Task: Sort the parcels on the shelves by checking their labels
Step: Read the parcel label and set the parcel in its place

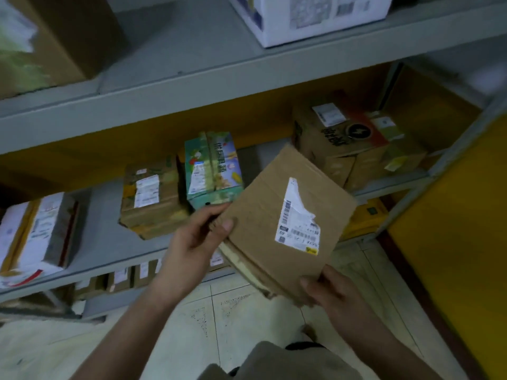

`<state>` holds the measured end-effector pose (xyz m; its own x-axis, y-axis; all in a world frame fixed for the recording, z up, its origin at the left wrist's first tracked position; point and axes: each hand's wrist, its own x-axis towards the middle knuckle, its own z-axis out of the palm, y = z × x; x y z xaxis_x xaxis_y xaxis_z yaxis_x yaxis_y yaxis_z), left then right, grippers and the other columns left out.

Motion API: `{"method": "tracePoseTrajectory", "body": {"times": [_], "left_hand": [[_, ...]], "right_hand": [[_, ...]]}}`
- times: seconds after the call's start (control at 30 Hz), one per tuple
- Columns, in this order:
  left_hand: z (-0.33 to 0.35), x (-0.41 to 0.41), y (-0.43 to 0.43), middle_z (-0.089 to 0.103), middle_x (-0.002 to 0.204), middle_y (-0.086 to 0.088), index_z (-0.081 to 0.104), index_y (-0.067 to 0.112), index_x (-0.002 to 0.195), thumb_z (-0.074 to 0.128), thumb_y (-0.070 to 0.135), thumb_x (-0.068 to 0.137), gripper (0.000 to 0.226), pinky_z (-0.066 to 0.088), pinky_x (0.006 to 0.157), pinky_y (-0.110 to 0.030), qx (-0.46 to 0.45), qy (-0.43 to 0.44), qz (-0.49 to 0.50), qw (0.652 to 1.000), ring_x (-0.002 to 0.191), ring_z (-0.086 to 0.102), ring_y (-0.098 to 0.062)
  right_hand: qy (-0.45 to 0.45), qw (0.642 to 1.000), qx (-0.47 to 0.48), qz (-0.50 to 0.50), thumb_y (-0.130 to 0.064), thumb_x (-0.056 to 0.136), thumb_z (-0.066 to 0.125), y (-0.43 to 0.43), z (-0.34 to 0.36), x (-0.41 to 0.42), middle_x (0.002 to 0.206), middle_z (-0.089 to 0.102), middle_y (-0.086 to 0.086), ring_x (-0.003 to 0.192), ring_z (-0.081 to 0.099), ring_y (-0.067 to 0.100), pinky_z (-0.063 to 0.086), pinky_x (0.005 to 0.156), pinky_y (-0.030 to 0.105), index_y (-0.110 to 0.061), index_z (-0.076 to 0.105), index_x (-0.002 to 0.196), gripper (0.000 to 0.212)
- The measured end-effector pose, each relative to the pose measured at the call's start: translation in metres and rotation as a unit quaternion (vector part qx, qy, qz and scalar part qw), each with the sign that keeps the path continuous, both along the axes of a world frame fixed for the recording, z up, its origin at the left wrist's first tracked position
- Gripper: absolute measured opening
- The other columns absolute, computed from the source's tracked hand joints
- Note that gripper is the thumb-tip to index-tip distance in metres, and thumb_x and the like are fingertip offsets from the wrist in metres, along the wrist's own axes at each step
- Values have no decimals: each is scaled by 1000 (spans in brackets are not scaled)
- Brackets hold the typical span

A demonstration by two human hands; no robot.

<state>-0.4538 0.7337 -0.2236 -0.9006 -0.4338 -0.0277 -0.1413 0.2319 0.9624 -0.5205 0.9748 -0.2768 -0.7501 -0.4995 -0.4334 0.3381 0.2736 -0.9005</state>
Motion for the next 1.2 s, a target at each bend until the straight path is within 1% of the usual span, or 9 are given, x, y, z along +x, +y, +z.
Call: {"method": "tracePoseTrajectory", "body": {"times": [0.17, 0.33, 0.43, 0.57, 0.63, 0.73, 0.87, 1.0, 1.2], "left_hand": [[-19, -43, 55, 75, 114, 18, 69, 28, 125, 62, 31, 94, 32, 55, 88, -19, 17, -61, -10, 998, 107, 70, -1], [-26, -86, 88, 76, 114, 16, 64, 50, 117, 63, 47, 78, 39, 56, 95, -44, 4, -97, -69, 993, 91, 70, -1], [-31, -119, 112, 76, 107, 21, 67, 44, 116, 67, 40, 77, 40, 59, 93, -36, 40, -113, -149, 982, 90, 72, 1], [-43, -154, 149, 75, 116, 16, 68, 32, 129, 69, 39, 81, 48, 59, 88, -23, 44, -107, -292, 950, 103, 69, 3], [-43, -160, 173, 74, 115, 21, 65, 30, 132, 69, 32, 89, 43, 58, 86, -19, 38, -80, -367, 926, 106, 68, 4], [-39, -163, 211, 72, 105, 33, 63, 26, 131, 68, 13, 93, 41, 55, 85, -12, 53, -40, -468, 881, 104, 67, 9], [-36, -149, 261, 71, 128, 12, 67, 32, 127, 70, 16, 91, 40, 53, 103, -30, 81, -29, -577, 812, 120, 65, -5], [-21, -111, 319, 70, 126, 16, 68, 32, 123, 68, 8, 91, 40, 51, 100, -19, 119, 5, -650, 751, 122, 64, -4], [5, -43, 432, 72, 119, 21, 62, 28, 129, 63, 2, 94, 44, 53, 90, -12, 147, 49, -754, 639, 117, 66, 0]], "right_hand": [[78, 991, 64, -90, -25, 92, 68, 48, 13, -41, 112, 67, -23, 95, 65, -9, 50, 66, 8, -38, 56, 127, 39], [86, 978, 107, -157, -30, 91, 69, 93, 25, -46, 115, 65, -30, 100, 65, -10, 54, 77, 16, -58, 46, 117, 45], [62, 968, 144, -198, -31, 92, 70, 122, 29, -28, 111, 67, -33, 98, 63, -16, 52, 76, 11, -59, 46, 114, 43], [22, 940, 170, -294, -32, 85, 77, 152, 25, 7, 114, 68, -32, 103, 66, -9, 56, 92, 26, -49, 50, 127, 53], [23, 908, 162, -385, -28, 82, 81, 159, 27, 28, 117, 69, -28, 106, 67, -4, 56, 96, 33, -42, 52, 134, 61], [55, 847, 158, -505, -19, 83, 81, 155, 33, 72, 115, 70, -28, 103, 68, -5, 58, 92, 28, -40, 52, 135, 63], [90, 758, 165, -625, -13, 88, 76, 146, 33, 135, 123, 68, -26, 113, 65, -4, 55, 96, 26, -38, 47, 141, 66], [130, 664, 172, -716, -15, 89, 74, 150, 36, 189, 131, 64, -21, 120, 63, 4, 51, 102, 33, -37, 42, 147, 70], [193, 521, 203, -806, -9, 89, 74, 194, 50, 261, 127, 61, -33, 120, 58, -8, 43, 95, 6, -34, 40, 148, 73]]}}
